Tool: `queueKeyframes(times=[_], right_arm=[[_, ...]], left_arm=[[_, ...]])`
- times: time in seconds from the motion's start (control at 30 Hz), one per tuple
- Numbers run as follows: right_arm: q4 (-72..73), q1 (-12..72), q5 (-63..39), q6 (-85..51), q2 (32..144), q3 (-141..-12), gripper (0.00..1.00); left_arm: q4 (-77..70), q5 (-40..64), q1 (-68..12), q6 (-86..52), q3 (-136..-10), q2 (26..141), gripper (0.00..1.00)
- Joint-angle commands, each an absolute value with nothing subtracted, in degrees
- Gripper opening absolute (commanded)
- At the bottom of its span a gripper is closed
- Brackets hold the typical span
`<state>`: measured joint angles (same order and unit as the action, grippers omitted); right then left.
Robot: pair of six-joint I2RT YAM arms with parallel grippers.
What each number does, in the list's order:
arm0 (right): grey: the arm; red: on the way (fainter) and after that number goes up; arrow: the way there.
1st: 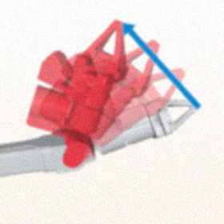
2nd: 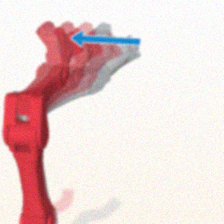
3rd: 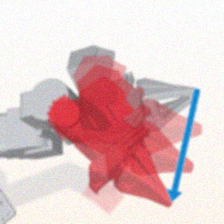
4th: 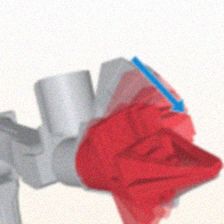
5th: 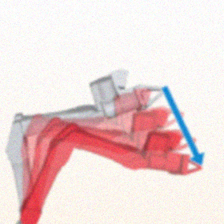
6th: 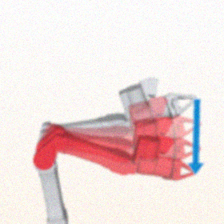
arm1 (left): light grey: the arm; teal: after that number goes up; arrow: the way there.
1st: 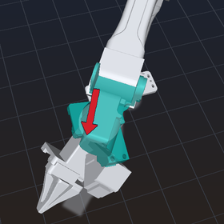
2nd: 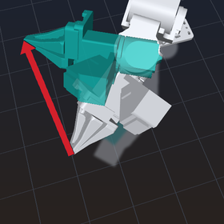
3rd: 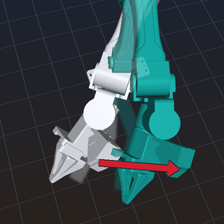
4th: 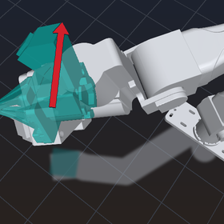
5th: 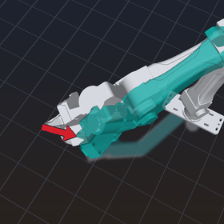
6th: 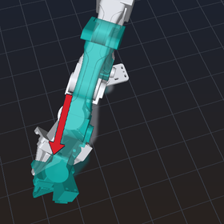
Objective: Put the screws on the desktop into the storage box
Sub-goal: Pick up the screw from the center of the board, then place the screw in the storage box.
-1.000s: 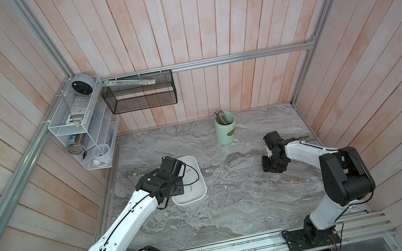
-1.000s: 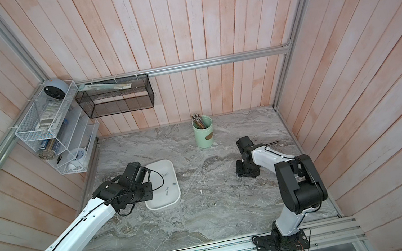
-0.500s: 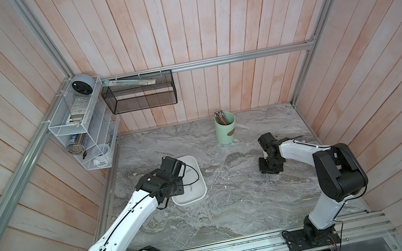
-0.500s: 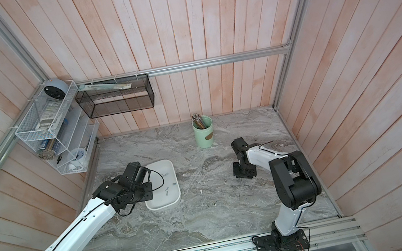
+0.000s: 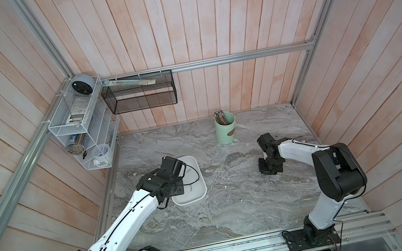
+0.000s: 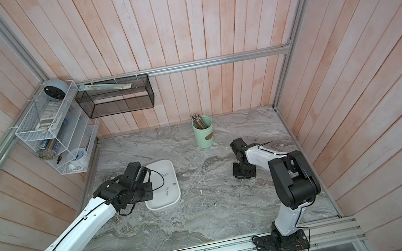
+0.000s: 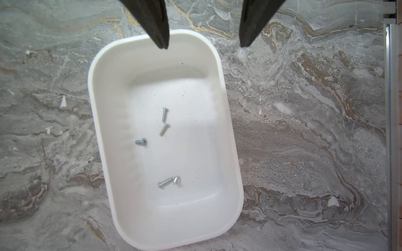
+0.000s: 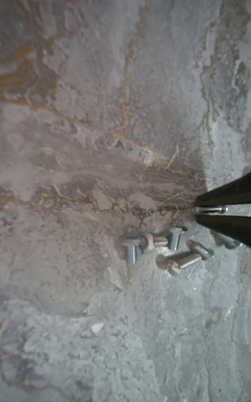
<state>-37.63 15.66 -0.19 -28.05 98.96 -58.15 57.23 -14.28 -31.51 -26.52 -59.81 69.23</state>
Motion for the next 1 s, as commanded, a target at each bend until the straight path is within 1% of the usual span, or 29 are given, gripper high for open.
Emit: queueKeyframes(times=[0.0, 0.2, 0.33, 0.53, 0.63, 0.77, 0.87, 0.97], right_arm=[[-38.8, 16.3, -2.1, -28.4, 101.5, -57.9, 0.1], [-38.9, 16.1, -1.1, -27.3, 100.8, -59.0, 0.0], [-37.9, 16.3, -1.9, -26.6, 98.5, -58.9, 0.0], [-35.9, 18.1, -5.3, -25.0, 91.1, -59.4, 0.0], [-34.6, 21.7, -7.0, -25.0, 88.7, -61.5, 0.0], [-28.2, 28.0, -14.1, -27.9, 89.1, -64.9, 0.0], [-22.1, 33.3, -17.8, -30.7, 92.4, -68.2, 0.0], [-19.4, 38.1, -19.6, -32.7, 98.1, -73.3, 0.0]], left_arm=[[57.1, -15.6, -31.2, -25.8, -60.0, 69.4, 0.58], [57.2, -15.6, -31.2, -25.8, -60.1, 69.7, 0.58], [57.2, -15.7, -31.2, -25.8, -60.2, 69.5, 0.58], [57.2, -16.1, -31.2, -25.9, -60.2, 69.3, 0.58], [57.3, -16.7, -31.2, -26.0, -60.2, 69.2, 0.58], [57.5, -17.5, -31.1, -26.4, -60.1, 68.7, 0.57], [57.4, -17.7, -31.1, -26.4, -60.0, 68.6, 0.58], [57.5, -17.7, -31.1, -26.4, -60.1, 68.7, 0.58]])
